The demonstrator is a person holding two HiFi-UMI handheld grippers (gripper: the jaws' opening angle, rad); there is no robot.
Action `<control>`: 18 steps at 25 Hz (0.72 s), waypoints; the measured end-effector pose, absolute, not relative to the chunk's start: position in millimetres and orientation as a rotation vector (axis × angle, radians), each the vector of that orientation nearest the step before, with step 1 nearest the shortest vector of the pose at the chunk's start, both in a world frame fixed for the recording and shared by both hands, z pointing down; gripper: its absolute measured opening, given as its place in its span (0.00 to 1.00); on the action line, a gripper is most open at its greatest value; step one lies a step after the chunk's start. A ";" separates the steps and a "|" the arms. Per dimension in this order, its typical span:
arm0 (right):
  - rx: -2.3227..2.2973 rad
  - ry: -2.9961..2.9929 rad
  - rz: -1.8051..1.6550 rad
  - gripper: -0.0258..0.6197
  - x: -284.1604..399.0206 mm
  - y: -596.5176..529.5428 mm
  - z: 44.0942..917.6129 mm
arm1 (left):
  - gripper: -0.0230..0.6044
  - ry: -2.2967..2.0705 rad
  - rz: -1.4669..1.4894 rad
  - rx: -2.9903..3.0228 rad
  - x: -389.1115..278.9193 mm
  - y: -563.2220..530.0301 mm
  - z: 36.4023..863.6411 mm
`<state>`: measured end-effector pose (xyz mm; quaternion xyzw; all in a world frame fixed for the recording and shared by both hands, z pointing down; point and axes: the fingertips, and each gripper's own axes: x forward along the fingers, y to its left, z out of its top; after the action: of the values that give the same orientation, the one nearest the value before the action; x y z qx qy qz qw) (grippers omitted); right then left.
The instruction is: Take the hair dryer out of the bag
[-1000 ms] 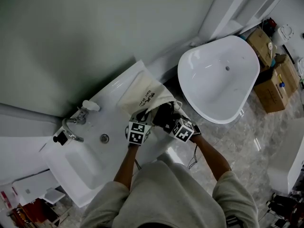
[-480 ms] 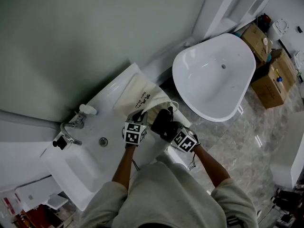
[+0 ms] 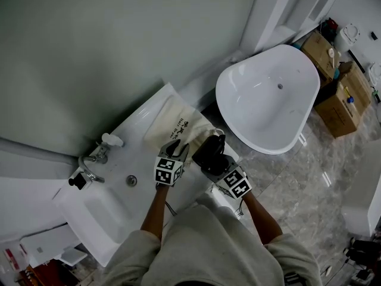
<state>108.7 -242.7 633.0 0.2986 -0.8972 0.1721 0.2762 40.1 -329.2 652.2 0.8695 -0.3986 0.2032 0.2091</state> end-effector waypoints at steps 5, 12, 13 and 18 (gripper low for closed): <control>0.938 -2.447 0.498 0.45 111.5 -256.4 618.9 | 0.29 -1.101 0.517 2.451 36.3 -321.4 636.5; 1.051 -2.496 0.445 0.45 109.9 -275.7 590.4 | 0.24 -1.264 0.416 2.468 6.4 -317.7 598.5; 1.060 -2.506 0.434 0.45 107.7 -278.7 586.1 | 0.22 -1.289 0.399 2.465 0.0 -316.3 593.5; 1.067 -2.540 0.353 0.45 93.8 -291.0 566.5 | 0.13 -1.433 0.364 2.425 -38.5 -306.6 577.5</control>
<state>93.8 -291.0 566.5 0.3778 -0.8994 0.1249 0.1808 -38.5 -306.6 577.5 0.8441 -0.4989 0.1269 0.1503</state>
